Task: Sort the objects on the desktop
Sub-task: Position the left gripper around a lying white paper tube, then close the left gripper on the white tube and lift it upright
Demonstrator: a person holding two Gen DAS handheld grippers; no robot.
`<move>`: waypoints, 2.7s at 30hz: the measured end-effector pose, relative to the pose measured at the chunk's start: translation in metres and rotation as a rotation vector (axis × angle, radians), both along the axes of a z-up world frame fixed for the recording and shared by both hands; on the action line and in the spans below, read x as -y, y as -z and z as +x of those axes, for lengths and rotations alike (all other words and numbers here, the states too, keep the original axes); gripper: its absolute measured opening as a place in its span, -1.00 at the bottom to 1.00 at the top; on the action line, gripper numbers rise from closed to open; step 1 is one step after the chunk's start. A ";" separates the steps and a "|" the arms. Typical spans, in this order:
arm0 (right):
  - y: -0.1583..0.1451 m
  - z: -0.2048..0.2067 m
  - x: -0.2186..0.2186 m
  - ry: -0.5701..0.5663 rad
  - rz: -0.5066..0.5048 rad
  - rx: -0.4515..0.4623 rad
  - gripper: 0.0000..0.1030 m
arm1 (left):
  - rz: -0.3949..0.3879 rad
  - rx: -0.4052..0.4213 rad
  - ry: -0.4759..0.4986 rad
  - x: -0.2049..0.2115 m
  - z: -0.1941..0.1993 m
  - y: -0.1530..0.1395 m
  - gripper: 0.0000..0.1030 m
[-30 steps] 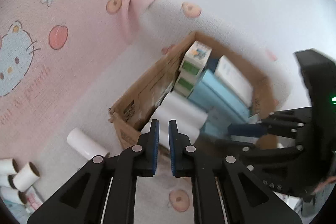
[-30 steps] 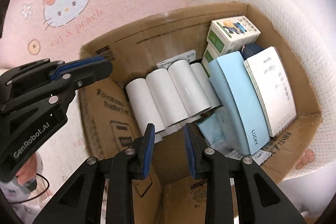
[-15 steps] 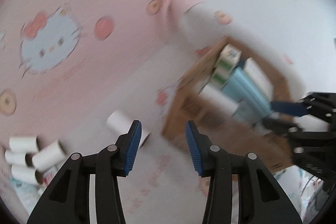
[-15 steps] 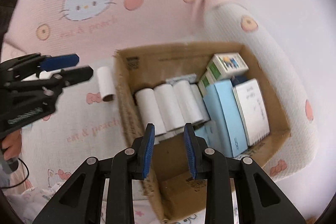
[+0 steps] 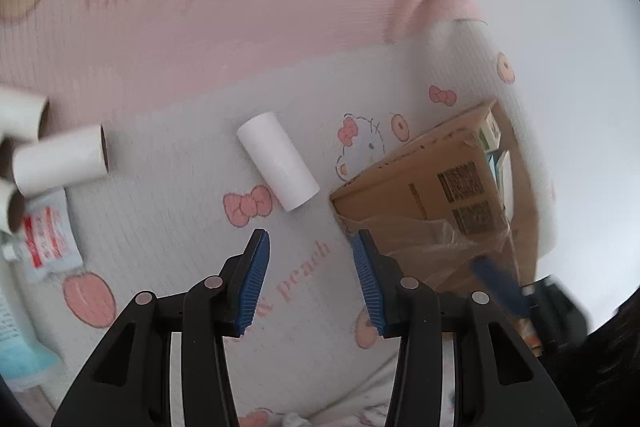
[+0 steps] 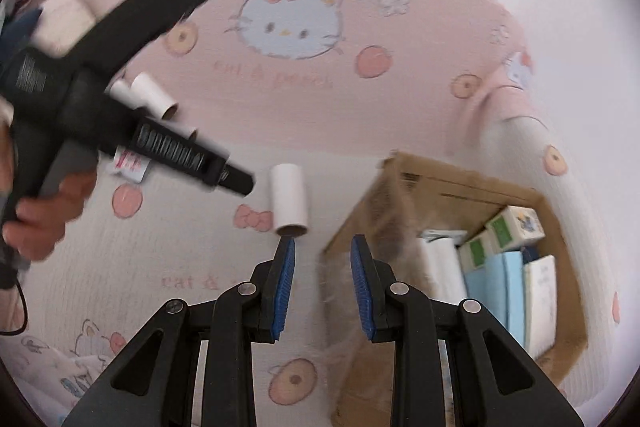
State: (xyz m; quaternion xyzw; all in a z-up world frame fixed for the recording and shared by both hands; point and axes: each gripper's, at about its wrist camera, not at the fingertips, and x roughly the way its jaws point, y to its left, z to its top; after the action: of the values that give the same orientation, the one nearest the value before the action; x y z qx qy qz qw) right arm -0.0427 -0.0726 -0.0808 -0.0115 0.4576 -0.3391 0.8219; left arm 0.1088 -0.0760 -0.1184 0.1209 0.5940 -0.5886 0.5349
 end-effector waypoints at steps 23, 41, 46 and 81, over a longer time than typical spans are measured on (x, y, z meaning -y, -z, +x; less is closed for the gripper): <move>0.146 0.079 0.073 0.179 0.229 -0.365 -0.52 | 0.157 0.026 0.066 0.111 0.046 0.062 0.05; 0.141 0.072 0.083 0.175 0.268 -0.185 -0.52 | 0.210 0.066 0.136 0.158 0.038 0.079 -0.19; 0.140 0.071 0.087 0.187 0.275 -0.160 -0.52 | 0.219 0.066 0.176 0.152 0.030 0.083 -0.23; 0.109 -0.003 0.030 0.122 0.426 -0.025 -0.52 | 0.161 0.177 0.209 0.014 -0.018 0.059 -0.23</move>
State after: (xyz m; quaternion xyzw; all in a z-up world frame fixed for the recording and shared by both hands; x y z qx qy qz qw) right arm -0.0455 -0.1022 -0.1898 0.1856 0.5289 -0.2837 0.7780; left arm 0.0910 -0.0899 -0.1771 0.2759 0.5739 -0.5785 0.5097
